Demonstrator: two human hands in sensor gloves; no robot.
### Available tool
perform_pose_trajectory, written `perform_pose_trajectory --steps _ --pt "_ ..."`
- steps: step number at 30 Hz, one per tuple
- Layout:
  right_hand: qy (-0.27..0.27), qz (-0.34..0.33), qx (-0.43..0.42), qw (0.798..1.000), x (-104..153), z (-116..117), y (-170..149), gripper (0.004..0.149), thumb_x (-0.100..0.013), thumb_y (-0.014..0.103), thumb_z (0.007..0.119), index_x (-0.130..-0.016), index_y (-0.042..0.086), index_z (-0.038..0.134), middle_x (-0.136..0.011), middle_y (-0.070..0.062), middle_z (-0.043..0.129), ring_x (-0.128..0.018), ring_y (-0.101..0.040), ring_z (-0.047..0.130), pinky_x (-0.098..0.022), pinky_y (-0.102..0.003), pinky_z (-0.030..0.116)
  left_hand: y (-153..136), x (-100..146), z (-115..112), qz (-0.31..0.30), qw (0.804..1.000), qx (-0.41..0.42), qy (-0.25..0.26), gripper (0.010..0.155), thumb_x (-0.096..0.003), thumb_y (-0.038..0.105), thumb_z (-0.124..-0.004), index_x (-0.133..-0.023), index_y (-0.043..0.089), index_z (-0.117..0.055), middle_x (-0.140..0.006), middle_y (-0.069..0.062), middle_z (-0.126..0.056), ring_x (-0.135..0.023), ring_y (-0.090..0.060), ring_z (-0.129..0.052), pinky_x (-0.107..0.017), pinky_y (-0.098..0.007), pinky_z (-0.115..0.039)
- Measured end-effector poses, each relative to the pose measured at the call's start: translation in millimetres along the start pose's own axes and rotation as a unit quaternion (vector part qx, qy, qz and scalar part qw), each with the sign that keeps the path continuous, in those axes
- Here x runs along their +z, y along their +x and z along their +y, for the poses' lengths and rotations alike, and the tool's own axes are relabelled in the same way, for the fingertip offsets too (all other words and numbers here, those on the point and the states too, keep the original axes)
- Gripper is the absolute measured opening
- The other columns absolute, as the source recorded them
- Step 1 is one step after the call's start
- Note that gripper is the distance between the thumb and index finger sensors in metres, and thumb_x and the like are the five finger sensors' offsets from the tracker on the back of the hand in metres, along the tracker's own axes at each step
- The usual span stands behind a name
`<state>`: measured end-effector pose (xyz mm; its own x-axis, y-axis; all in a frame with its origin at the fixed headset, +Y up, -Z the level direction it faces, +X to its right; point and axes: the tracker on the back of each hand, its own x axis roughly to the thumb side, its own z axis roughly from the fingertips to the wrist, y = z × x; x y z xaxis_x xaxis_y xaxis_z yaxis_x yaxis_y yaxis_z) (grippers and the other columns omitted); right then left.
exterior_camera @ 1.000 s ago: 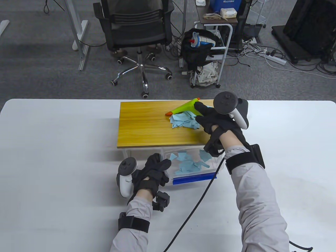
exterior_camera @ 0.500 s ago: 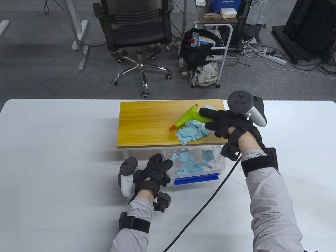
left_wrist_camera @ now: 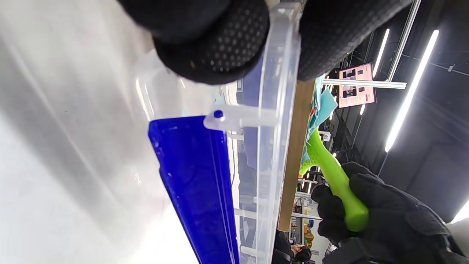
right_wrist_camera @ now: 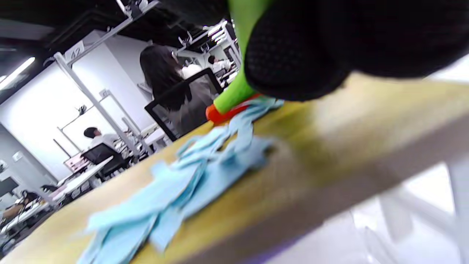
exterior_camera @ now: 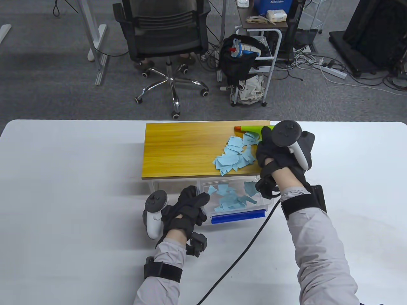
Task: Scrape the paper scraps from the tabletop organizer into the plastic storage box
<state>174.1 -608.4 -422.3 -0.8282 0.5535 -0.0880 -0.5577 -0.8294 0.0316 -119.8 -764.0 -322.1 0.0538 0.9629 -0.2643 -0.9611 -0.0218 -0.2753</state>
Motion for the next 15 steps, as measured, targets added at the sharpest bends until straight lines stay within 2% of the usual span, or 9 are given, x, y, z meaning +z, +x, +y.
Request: perform_pose_trajectory --steps 7,15 --pt "0.053 -0.036 -0.009 0.998 17 0 16 0.059 -0.051 0.026 0.07 -0.103 0.006 0.05 -0.074 -0.042 0.077 -0.02 -0.028 0.103 -0.007 -0.034 0.092 0 0 0 0.001 1.0 0.006 -0.003 0.074 -0.0634 0.044 -0.078 -0.107 0.01 -0.028 -0.085 -0.02 -0.062 -0.039 -0.019 -0.091 -0.025 -0.021 -0.084" --pt "0.109 -0.078 -0.01 0.991 36 3 21 0.059 -0.051 0.026 0.074 -0.103 0.01 0.051 -0.076 -0.041 0.077 -0.022 -0.031 0.102 -0.009 -0.037 0.09 0 1 0 0.001 1.0 0.01 -0.004 0.074 -0.0633 0.044 -0.078 -0.107 0.01 -0.028 -0.085 -0.02 -0.062 -0.038 -0.019 -0.091 -0.025 -0.021 -0.084"
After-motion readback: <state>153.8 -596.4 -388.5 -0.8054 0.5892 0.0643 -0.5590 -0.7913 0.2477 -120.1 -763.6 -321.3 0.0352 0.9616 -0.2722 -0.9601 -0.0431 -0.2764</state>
